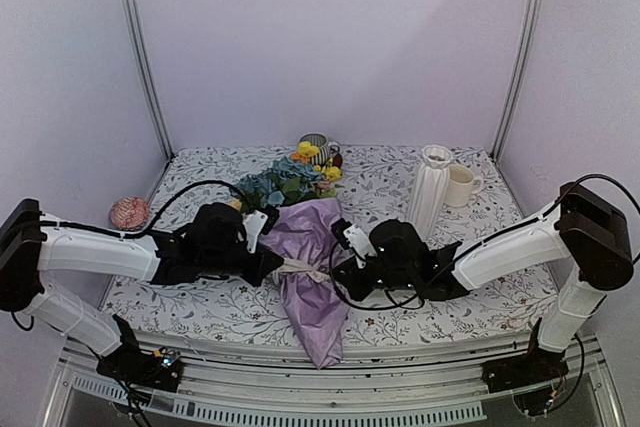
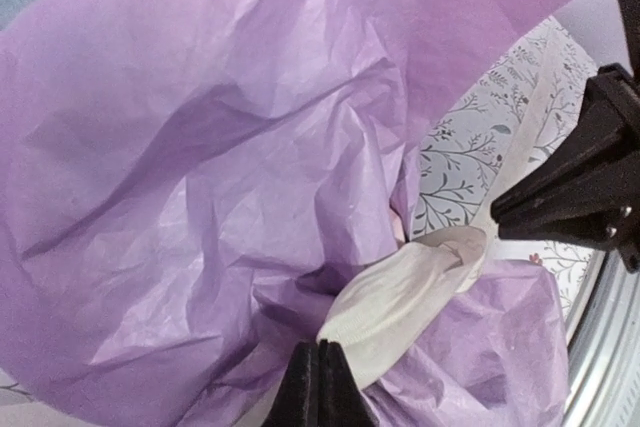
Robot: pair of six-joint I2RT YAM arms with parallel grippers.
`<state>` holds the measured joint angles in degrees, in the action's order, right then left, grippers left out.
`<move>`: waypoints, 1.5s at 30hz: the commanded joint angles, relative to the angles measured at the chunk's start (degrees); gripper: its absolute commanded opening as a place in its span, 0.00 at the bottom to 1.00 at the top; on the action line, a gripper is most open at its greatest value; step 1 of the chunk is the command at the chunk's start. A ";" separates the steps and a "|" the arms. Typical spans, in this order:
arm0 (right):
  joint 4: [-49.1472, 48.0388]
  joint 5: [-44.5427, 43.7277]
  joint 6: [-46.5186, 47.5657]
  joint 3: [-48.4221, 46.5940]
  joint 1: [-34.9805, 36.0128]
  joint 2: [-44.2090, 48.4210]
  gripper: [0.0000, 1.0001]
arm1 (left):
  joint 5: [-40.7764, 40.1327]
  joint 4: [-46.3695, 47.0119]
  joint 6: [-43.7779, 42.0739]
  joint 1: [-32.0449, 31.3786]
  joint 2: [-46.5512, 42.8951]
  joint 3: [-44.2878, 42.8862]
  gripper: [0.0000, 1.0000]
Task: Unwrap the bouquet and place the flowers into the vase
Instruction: Untie the half-tied ribbon from the folded wrapping paper.
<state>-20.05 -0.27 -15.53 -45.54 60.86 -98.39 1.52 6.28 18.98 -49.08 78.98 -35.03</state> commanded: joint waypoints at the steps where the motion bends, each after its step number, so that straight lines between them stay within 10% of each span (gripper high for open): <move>1: -1.32 -6.42 -2.46 1.26 0.39 2.38 0.08 | -1.20 0.43 0.98 0.54 -2.46 2.05 0.00; 11: 2.42 4.07 6.37 -3.75 1.22 1.60 0.35 | 0.62 3.26 2.22 0.55 -4.01 3.17 0.00; 45: 15.54 2.00 17.38 -26.93 2.09 -14.61 0.34 | -1.55 5.16 4.61 2.04 0.42 1.88 0.00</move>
<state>-4.82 3.16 1.41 -71.85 62.61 -112.36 1.04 10.85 22.48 -48.25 78.22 -32.27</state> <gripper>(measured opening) 0.330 0.007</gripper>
